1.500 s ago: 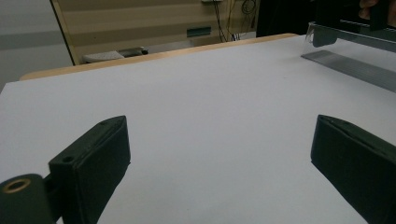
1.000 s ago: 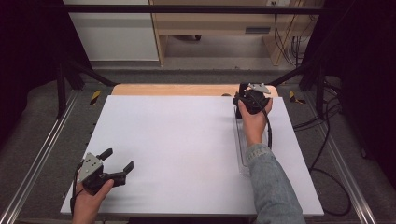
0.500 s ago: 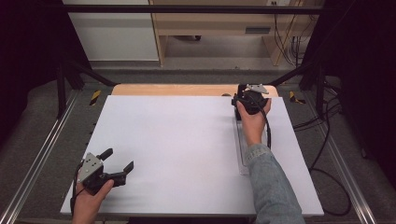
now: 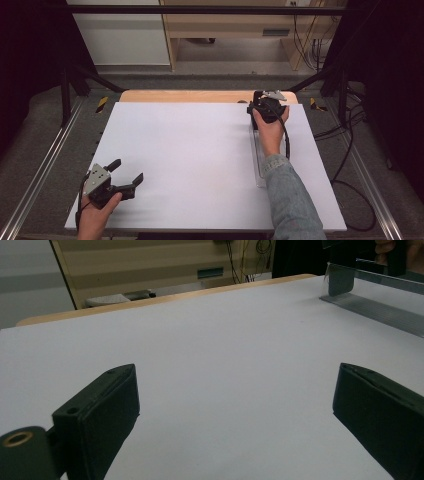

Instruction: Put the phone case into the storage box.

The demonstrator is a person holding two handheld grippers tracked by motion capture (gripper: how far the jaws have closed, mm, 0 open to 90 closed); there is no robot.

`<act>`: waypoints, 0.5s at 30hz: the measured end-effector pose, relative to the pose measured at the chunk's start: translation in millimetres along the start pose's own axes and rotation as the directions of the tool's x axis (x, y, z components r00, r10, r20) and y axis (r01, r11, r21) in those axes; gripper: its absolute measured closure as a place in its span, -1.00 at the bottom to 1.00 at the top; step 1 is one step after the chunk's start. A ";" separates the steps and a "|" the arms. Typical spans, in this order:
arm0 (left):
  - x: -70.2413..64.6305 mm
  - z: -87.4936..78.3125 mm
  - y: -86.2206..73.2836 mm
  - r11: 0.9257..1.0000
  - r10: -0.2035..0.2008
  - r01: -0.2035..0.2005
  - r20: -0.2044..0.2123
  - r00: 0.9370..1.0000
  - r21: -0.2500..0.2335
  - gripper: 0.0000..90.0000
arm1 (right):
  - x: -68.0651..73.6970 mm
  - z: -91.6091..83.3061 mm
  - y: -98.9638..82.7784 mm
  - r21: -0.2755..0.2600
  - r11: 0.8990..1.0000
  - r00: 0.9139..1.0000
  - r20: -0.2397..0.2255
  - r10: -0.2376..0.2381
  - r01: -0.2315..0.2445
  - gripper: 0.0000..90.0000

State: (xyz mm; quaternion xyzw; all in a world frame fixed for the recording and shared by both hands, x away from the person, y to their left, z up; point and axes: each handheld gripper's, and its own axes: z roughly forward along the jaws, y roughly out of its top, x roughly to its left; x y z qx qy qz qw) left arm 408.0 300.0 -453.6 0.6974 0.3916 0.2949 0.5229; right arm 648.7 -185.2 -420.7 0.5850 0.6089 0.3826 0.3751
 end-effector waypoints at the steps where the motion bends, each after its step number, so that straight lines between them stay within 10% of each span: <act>1: 0.0 0.0 0.0 1.000 0.000 0.000 0.000 1.000 0.001 -0.89 | 0.0 0.0 -0.1 0.000 1.000 1.000 0.000 -0.002 0.002 -0.71; 15: 2.2 -0.3 -0.6 1.000 -0.006 0.006 -0.001 1.000 0.006 -0.89 | 0.0 1.2 -2.1 0.012 1.000 1.000 -0.005 -0.010 0.010 -0.72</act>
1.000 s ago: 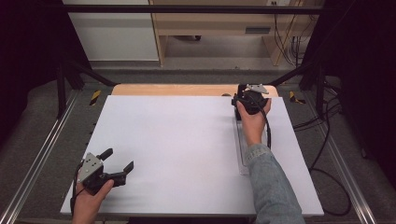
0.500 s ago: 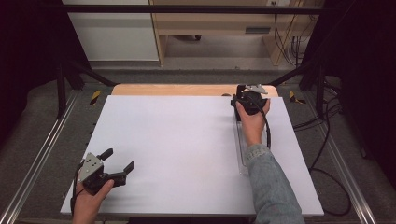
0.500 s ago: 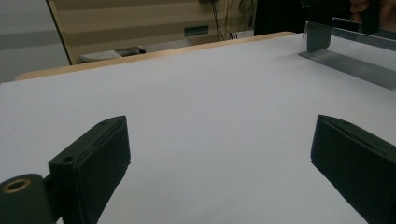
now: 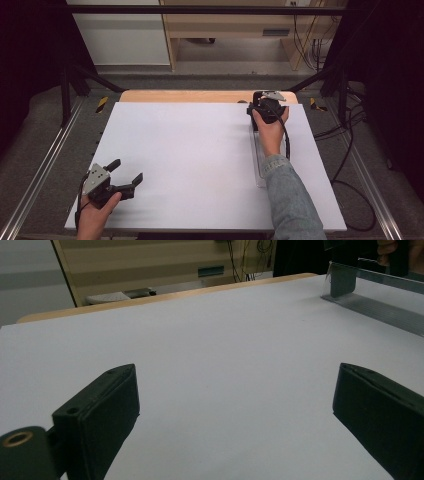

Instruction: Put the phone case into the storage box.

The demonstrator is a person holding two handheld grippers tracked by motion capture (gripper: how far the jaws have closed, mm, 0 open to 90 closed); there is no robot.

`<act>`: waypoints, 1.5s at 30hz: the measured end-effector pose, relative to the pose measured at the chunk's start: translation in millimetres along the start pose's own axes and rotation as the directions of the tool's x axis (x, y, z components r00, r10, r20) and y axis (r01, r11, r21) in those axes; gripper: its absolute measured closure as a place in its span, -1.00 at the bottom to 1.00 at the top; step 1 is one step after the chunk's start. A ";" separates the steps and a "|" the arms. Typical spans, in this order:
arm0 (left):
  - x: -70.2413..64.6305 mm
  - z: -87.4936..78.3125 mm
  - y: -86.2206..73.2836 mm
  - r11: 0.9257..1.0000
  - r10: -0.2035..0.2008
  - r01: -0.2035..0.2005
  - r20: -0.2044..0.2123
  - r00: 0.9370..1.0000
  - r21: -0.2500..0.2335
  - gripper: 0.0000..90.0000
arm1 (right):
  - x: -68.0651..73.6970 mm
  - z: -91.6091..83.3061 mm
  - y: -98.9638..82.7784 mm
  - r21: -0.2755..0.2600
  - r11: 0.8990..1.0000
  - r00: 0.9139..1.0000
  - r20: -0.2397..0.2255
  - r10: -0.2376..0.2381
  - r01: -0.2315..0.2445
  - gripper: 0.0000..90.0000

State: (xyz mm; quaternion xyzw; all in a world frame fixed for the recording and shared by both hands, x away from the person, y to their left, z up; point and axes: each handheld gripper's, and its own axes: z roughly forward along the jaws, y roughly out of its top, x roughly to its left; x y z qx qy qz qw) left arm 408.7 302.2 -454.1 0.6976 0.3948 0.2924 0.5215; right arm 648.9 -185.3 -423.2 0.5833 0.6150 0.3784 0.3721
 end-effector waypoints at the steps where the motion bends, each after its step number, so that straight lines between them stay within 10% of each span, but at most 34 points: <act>1: -0.1 0.2 0.0 1.000 0.000 0.000 -0.001 1.000 0.000 -0.89 | 0.0 0.1 -0.3 0.002 1.000 1.000 -0.001 0.001 -0.001 -0.72; 45: -1.3 0.9 0.0 1.000 0.004 -0.004 0.006 1.000 0.003 -0.89 | -1.0 -0.6 -4.5 0.012 1.000 1.000 -0.005 -0.014 0.014 -0.87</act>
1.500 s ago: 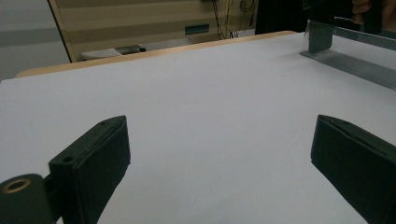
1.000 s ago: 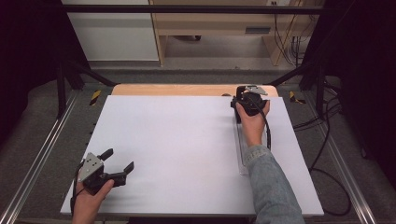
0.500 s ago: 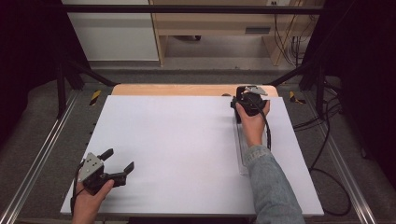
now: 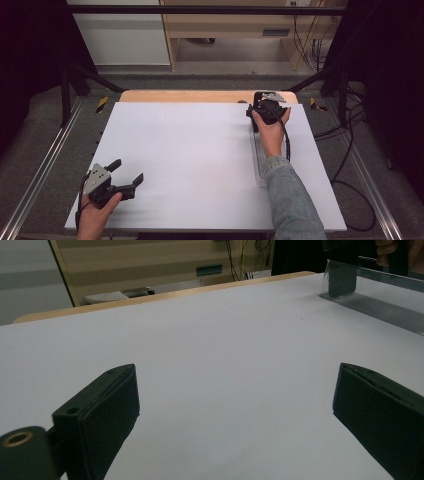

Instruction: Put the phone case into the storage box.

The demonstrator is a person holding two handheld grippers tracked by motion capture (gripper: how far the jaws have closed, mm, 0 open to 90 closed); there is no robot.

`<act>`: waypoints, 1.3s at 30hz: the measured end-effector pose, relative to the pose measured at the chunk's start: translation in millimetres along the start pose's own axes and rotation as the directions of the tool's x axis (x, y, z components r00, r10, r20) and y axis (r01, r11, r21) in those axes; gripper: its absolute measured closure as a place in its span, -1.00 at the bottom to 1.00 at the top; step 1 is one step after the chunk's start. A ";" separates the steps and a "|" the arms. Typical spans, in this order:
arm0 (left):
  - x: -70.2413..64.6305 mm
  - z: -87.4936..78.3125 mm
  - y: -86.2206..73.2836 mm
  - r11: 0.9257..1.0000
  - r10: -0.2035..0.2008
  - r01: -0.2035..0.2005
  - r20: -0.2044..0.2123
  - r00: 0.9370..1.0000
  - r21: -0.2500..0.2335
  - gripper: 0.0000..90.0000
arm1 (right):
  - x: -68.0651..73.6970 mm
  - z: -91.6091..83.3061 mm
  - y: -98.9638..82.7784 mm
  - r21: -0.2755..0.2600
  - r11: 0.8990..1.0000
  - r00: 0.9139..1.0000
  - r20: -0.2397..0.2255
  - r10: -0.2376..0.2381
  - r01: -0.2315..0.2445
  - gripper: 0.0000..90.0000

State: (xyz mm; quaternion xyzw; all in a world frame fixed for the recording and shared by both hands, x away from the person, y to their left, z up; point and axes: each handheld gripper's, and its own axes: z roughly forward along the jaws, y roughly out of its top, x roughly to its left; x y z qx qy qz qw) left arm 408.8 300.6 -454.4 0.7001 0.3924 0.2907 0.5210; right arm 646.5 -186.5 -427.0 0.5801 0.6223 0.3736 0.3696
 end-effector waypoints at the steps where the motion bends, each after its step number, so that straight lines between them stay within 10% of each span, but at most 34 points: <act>1: 0.0 0.0 0.0 1.000 0.000 0.000 0.000 1.000 0.000 -0.89 | 0.2 0.1 0.0 0.001 1.000 1.000 0.002 -0.003 0.003 -0.87; 39: -2.0 1.2 -0.2 1.000 0.011 -0.011 0.007 1.000 0.006 -0.89 | 0.3 -9.3 6.4 -0.025 1.000 1.000 -0.016 0.014 -0.015 -0.90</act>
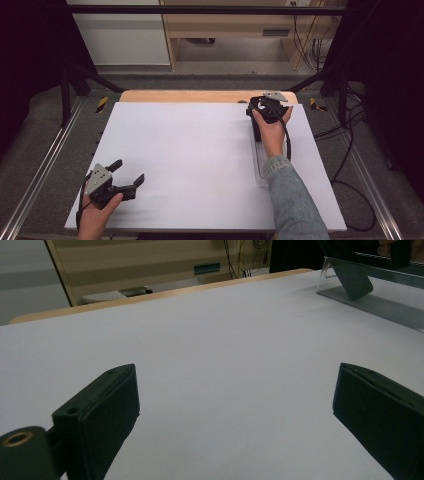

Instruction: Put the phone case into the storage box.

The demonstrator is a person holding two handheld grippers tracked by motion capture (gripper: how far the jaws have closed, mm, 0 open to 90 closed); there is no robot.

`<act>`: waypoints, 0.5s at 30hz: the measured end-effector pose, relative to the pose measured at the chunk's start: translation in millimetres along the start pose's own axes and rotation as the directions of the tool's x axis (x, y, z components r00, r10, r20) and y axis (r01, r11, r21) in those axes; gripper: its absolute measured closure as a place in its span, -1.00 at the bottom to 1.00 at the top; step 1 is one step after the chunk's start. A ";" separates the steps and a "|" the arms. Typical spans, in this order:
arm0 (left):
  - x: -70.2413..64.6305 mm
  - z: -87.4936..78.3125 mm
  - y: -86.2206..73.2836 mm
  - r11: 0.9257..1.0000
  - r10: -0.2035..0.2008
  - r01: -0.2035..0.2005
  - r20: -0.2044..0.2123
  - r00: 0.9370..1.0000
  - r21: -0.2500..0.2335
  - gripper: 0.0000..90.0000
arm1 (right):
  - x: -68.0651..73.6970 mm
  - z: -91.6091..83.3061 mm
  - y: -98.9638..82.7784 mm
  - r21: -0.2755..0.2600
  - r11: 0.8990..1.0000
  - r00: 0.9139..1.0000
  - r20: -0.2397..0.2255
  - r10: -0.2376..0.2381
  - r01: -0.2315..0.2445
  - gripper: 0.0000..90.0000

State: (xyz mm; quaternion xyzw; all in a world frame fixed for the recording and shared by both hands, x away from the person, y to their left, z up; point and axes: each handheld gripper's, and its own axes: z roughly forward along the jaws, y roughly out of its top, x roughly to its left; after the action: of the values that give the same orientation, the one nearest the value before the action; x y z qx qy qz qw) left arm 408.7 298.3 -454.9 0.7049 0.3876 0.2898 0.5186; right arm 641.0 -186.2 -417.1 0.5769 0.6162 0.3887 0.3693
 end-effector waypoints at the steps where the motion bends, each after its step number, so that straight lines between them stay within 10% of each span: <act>1: 0.0 0.0 0.0 1.000 0.000 0.000 0.000 1.000 0.000 -0.89 | 0.1 -0.2 0.2 -0.001 1.000 1.000 0.000 0.000 0.000 -0.90; 15: -0.1 0.0 0.0 1.000 0.001 -0.001 0.000 1.000 0.000 -0.89 | 0.4 -3.6 2.3 -0.016 1.000 1.000 0.016 -0.015 0.015 -0.88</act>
State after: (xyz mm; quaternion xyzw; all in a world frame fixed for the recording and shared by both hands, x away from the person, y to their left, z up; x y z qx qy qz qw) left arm 408.7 298.3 -454.9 0.7051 0.3874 0.2897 0.5184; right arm 638.6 -186.0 -413.5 0.5723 0.6144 0.3862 0.3819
